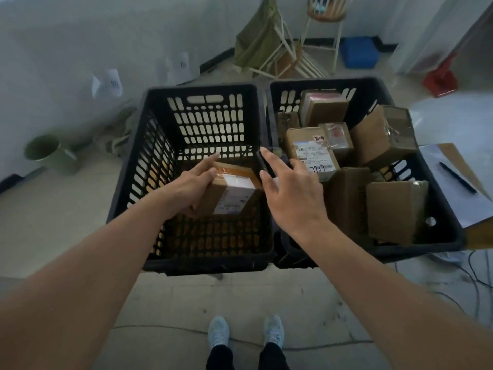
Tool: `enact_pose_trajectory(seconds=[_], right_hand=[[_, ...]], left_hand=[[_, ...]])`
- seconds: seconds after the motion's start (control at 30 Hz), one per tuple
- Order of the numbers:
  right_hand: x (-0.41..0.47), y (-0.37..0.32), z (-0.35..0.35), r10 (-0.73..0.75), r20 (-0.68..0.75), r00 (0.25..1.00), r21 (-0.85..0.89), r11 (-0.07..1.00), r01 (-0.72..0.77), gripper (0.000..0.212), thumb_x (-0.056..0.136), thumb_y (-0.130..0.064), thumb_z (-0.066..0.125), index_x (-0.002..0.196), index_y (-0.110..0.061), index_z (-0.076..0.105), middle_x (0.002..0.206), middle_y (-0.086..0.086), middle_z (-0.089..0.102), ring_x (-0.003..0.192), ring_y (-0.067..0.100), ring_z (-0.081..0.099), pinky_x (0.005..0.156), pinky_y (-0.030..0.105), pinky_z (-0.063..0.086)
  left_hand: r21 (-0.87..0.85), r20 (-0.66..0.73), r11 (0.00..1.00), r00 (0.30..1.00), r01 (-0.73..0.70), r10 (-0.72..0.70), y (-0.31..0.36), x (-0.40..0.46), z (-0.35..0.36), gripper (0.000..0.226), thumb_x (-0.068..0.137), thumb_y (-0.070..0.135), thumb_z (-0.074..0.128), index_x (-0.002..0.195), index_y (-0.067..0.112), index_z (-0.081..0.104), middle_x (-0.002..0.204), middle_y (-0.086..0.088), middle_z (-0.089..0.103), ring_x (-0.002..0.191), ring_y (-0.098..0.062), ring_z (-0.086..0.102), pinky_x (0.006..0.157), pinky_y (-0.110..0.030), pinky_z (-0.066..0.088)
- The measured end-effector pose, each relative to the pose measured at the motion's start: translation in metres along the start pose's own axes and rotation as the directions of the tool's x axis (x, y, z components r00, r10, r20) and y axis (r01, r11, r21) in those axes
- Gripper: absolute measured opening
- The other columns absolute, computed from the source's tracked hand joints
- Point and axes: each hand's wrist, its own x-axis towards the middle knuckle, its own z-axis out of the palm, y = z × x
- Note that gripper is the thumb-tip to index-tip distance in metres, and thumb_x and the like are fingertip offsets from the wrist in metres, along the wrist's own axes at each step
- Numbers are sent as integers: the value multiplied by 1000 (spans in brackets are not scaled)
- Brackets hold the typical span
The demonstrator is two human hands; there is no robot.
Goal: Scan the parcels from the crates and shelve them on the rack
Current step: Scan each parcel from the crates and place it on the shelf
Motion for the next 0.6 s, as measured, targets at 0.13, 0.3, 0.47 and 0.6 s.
enact_pose_trajectory(seconds=[0.13,0.3,0.47,0.6], right_hand=[[1,3,1,-6,-5,1000,-7,1000,6,56,111,-52,38,165,-49,24,147,15,54,127,37,54,106,52,50],[-1,4,1,-9,29,1000,15,1000,9,55,112,-53,38,165,-49,25,147,15,54,124,36,54,105,50,50],[2,-3,-4,-27,121,992,128,992,11,53,113,-52,36,164,-51,25,137,14,56,124,38,54,108,53,48],[5,-13,-11,-76,190,979,200,979,37,51,113,-48,37,163,-51,28,141,14,57,129,39,53,112,56,46]], left_hand=[[-50,86,998,996,37,-32,-8,-2,-4,24,103,59,51,127,65,51,138,-8,47,114,-39,57,73,-53,65],[-86,112,996,993,31,-21,-16,1,-6,71,87,16,78,127,68,49,138,-9,45,115,-40,58,71,-52,65],[-24,-43,1000,999,-3,2,-2,-8,-20,65,97,24,72,142,58,38,134,-7,52,110,-34,63,76,-55,65],[70,-190,994,977,-88,100,10,-19,-31,66,99,33,70,153,42,34,142,-6,52,117,-30,58,91,-54,58]])
